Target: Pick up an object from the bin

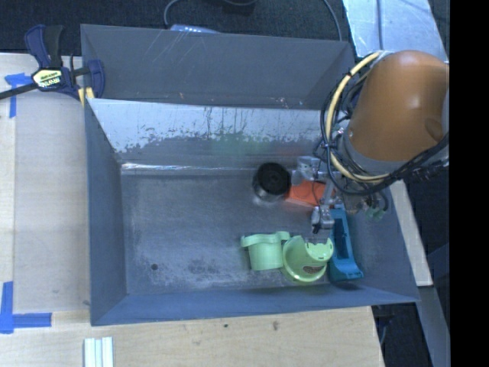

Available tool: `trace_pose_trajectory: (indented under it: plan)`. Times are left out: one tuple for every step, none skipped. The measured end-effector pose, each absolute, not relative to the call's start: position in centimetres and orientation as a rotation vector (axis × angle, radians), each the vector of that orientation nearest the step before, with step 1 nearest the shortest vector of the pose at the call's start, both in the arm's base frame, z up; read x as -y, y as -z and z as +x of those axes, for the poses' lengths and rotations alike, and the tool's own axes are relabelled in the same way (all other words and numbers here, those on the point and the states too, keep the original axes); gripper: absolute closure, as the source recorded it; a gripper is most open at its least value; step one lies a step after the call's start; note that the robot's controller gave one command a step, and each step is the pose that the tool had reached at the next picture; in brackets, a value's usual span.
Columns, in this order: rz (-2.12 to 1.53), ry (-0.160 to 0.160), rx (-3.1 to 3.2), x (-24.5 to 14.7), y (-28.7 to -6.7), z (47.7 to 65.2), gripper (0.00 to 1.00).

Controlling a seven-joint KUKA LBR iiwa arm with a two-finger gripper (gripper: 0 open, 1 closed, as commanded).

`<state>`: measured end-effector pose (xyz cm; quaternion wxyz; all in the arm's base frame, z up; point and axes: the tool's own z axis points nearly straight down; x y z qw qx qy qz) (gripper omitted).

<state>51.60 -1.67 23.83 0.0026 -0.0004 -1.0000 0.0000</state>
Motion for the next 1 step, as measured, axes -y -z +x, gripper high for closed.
trace_pose_trajectory:
  plan:
    - [-0.001,0.000,3.145,1.67,-24.28,51.72,0.00]
